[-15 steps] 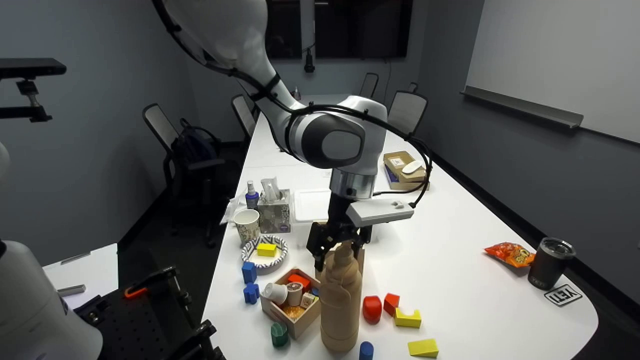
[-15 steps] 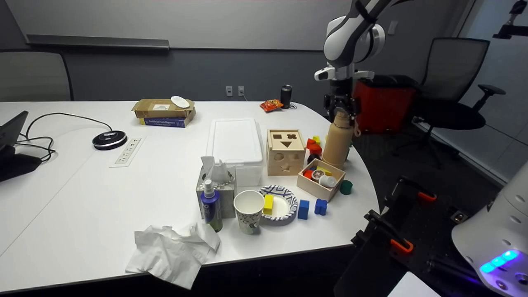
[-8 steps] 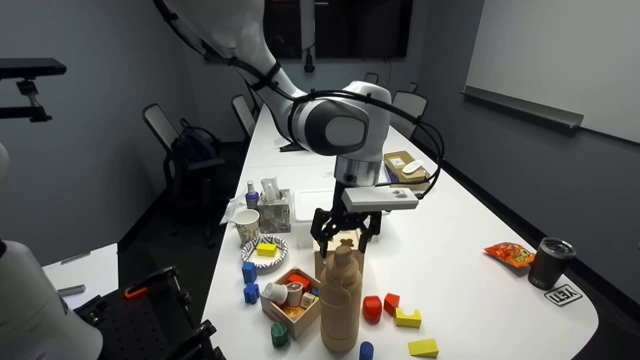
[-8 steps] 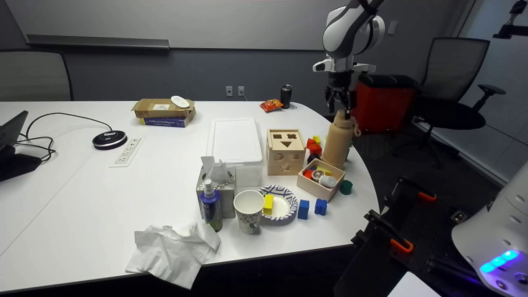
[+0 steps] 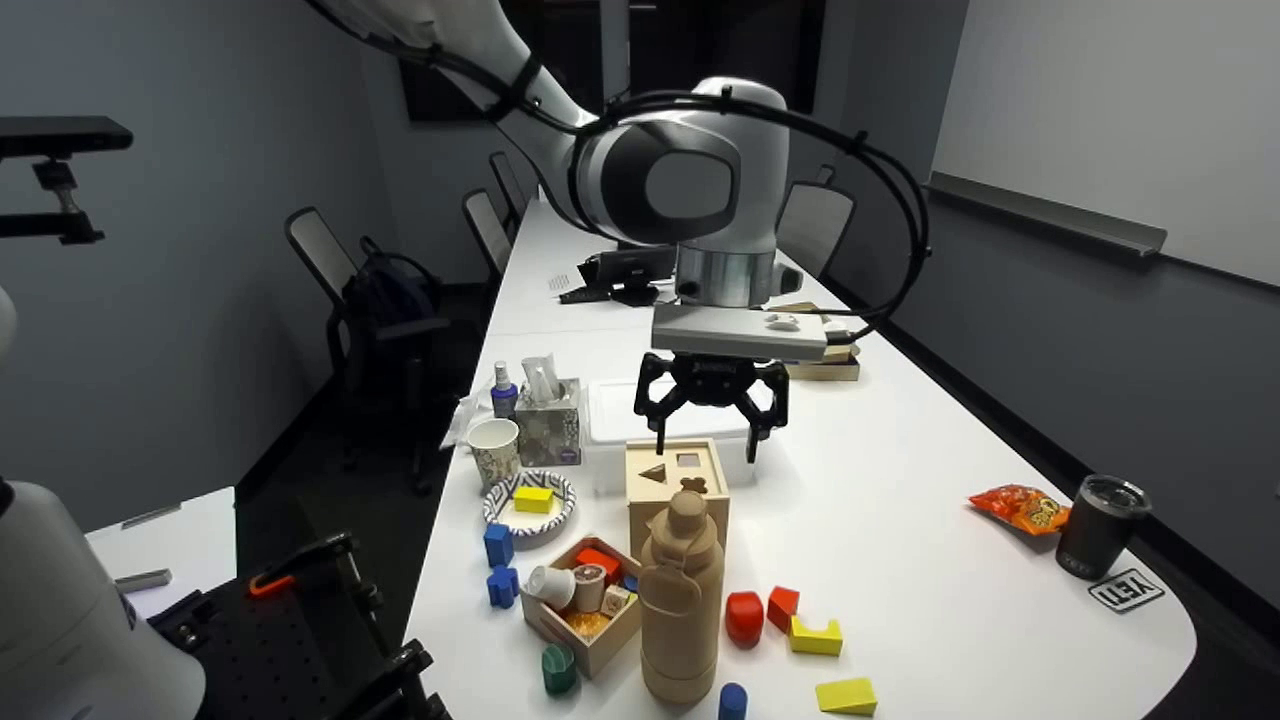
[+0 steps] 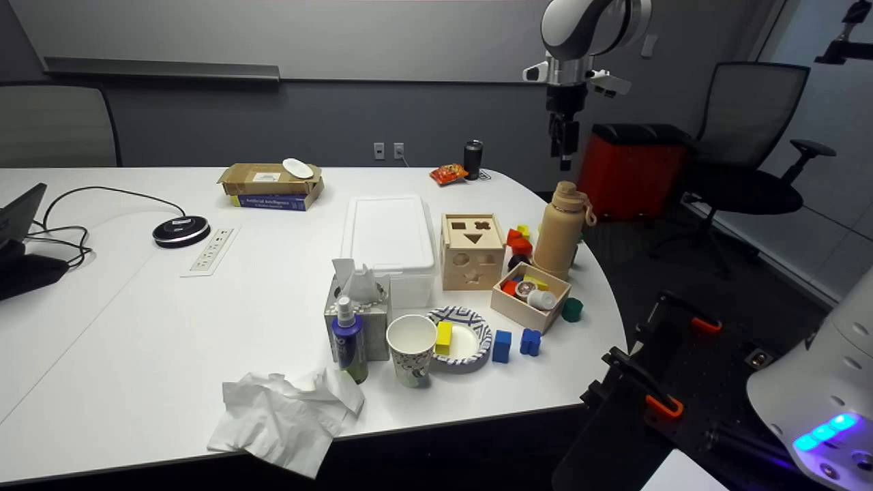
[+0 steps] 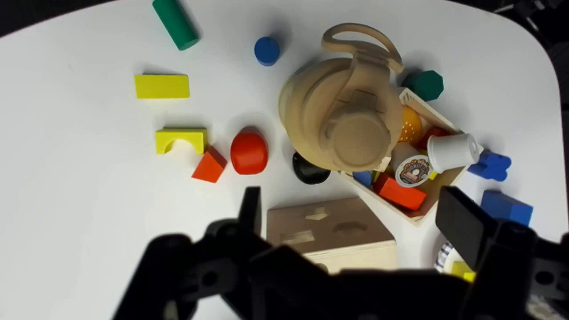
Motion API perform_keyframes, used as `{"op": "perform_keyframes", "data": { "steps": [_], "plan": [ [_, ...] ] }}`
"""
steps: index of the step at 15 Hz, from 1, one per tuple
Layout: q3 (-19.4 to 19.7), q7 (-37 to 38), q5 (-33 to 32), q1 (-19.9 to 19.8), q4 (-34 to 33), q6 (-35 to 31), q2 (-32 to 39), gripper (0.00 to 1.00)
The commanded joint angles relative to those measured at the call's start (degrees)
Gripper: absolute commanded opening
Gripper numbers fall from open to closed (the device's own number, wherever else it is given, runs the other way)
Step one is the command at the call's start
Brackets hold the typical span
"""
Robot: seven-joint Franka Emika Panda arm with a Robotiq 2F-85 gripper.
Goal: Twist the bottle on the table
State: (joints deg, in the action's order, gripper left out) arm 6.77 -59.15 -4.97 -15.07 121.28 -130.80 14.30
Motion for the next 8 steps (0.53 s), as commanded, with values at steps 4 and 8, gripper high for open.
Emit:
{"op": "perform_keyframes", "data": {
  "steps": [4,8],
  "plan": [
    [1.7,21.5,-0.3,1.7,-0.2,1.4,-1.9,1.00],
    [1.7,33.1,-0.9,1.8,-0.8,2.2,-1.3,1.00]
  ]
}}
